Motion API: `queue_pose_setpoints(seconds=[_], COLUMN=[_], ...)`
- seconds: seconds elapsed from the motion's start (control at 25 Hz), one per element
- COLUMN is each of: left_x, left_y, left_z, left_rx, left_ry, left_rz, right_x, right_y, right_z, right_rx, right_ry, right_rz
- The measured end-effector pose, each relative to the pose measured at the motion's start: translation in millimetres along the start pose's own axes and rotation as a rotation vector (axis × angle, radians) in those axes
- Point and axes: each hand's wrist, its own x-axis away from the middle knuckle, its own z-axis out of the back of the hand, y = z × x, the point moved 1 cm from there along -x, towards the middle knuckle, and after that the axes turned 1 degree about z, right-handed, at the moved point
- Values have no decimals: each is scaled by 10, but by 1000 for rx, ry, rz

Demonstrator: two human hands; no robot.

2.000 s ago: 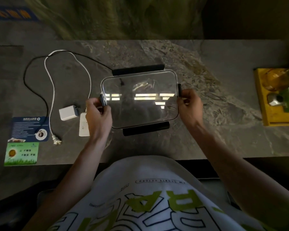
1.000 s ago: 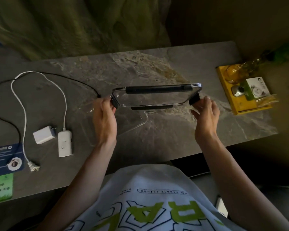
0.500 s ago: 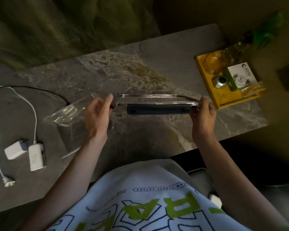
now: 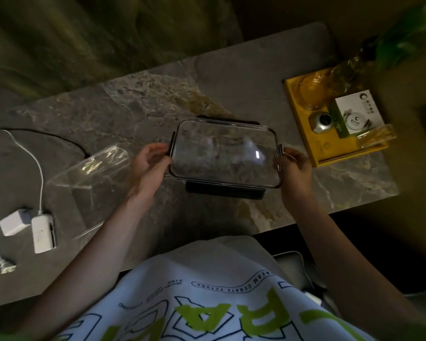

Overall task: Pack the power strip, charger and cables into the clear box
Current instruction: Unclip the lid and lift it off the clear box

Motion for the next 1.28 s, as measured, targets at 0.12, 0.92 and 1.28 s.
queue_pose_setpoints(seconds=[0.12, 0.92, 1.28], left_x=[-143, -1800, -1917], left_y=[-21, -68, -134], left_z=[-113, -1066, -1228], left_rx=[-30, -488, -621], left_ry=[-69, -314, -375], left_rz=[2, -76, -177], right_x=[-28, -174, -180], right_y=[81, 599, 567], right_z=[-11, -397, -443], right_rx=[23, 27, 104], right_ry=[-56, -67, -95], right_rz=[10, -331, -323])
